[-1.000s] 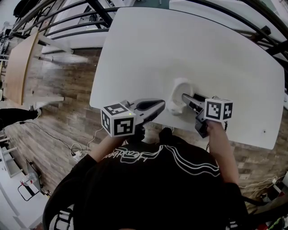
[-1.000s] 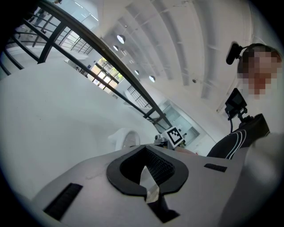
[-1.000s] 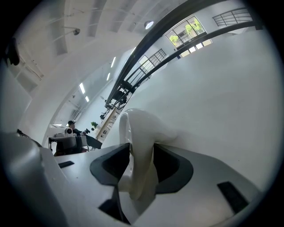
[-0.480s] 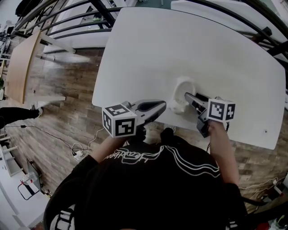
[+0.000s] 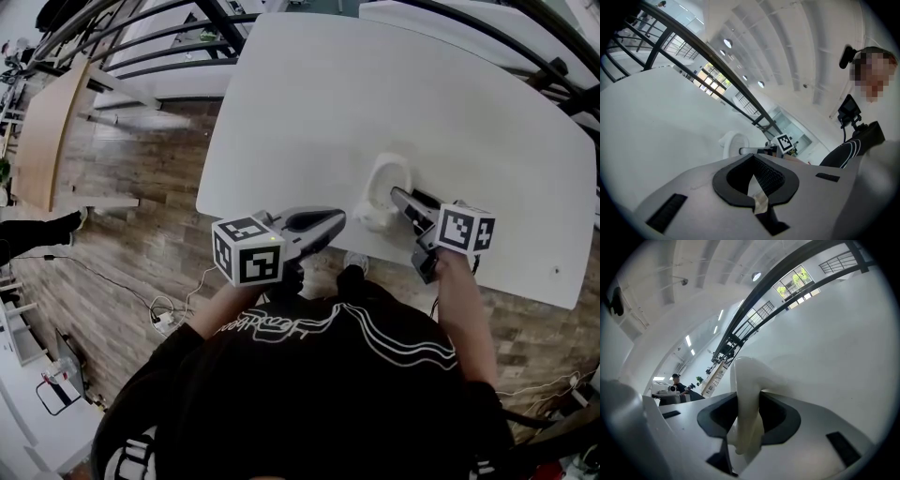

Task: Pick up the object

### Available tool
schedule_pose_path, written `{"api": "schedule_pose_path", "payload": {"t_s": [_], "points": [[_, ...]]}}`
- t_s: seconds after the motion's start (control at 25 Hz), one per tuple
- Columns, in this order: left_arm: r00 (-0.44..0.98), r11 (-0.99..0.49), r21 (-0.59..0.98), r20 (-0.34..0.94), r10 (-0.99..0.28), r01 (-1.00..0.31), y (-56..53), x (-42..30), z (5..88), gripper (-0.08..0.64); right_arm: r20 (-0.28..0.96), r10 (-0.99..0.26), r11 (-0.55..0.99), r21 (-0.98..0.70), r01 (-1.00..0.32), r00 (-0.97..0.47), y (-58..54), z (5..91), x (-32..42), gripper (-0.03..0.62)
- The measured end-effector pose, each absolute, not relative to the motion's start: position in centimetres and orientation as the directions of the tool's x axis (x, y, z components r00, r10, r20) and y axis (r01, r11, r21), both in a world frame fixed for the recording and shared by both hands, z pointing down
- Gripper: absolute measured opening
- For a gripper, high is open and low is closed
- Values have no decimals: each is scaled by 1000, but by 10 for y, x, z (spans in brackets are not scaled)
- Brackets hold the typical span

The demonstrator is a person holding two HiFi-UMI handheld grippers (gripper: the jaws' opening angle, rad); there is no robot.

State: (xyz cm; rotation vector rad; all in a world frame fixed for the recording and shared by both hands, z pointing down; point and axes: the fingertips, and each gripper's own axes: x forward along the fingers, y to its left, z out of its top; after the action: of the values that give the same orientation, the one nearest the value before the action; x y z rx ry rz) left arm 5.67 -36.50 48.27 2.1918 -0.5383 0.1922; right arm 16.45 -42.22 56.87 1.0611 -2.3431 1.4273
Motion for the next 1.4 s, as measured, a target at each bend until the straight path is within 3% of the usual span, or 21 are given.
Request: {"api": "schedule_pose_path", "payload": {"t_s": [0.4,1.4], "points": [[893,-556,700,317,-321,-448,-347,40,475,6,489,-551,271,-661,-700,-676,-412,556,166,127],[912,-721,563,189,-364,-404,-241,-23,360,6,171,-692,517,-561,-647,-701,-260,367,99,127]]}}
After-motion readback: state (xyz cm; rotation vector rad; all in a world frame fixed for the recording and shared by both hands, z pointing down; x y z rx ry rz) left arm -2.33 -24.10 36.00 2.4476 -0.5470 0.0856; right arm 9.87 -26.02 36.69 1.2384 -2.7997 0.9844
